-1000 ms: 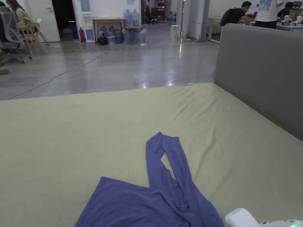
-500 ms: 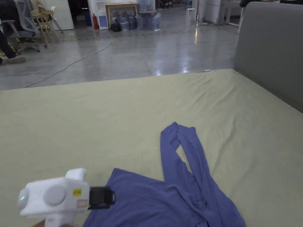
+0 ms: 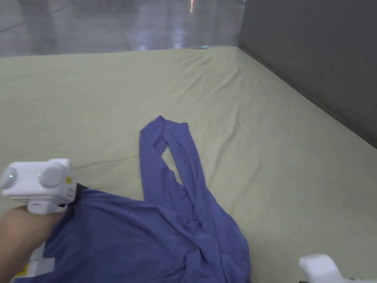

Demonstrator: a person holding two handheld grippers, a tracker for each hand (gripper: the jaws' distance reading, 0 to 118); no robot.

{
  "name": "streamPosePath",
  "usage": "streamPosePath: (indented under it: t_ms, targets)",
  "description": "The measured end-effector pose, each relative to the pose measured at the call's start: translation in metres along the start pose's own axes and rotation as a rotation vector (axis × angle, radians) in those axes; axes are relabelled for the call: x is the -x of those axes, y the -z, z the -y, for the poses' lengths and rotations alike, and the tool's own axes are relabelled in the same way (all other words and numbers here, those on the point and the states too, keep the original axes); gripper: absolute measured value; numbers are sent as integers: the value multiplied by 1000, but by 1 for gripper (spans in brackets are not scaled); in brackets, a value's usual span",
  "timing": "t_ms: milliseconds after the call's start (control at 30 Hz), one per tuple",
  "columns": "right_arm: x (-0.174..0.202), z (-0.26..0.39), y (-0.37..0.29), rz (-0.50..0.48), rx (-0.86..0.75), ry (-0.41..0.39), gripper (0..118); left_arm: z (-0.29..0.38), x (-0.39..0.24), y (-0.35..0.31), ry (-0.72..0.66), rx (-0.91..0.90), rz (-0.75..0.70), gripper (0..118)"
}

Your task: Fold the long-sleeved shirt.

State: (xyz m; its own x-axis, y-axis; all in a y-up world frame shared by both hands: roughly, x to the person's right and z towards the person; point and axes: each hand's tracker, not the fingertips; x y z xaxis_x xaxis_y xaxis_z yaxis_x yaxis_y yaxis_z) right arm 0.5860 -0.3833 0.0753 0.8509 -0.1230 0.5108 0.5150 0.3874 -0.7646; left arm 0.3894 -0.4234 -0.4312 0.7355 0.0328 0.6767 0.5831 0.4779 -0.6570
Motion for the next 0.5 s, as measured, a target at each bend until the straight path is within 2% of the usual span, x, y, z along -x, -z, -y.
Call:
streamPosePath:
  t_ms: [33,67,133,200,233,267,300,333,367,400,433,467,500]
  targets:
    - [-4,-4,10,-34,24,32,71,3,0,-7,-11,1,-33,0]
    - [-6,-9,23,-25,30,70,114,4,1,-13,-12,3,-27,0]
    - [-8,-19,37,-72,12,67,118,5,7,-29,-38,-10,13,0]
    - [-3,-28,56,-37,59,74,118,6,16,-48,-53,-31,14,0]
    - [2,-30,62,-49,59,75,114,7,20,-58,-56,-41,17,0]
    - [6,-30,67,-88,53,67,94,5,25,-66,-60,-57,18,0]
    - [9,-29,72,-89,50,57,62,7,29,-76,-67,-63,24,0]
    - [15,-29,76,-20,58,33,44,8,32,-84,-73,-68,27,0]
    - [24,-29,73,43,49,-3,42,11,35,-94,-74,-71,32,0]
    - [28,-30,66,17,39,-17,28,12,38,-101,-73,-77,32,0]
    - [28,-30,59,-1,24,-24,1,16,39,-110,-74,-73,34,0]
    - [27,-32,49,-79,-32,-6,0,19,41,-122,-62,-87,24,0]
    - [30,-33,39,-48,-22,18,0,21,43,-133,-52,-98,21,0]
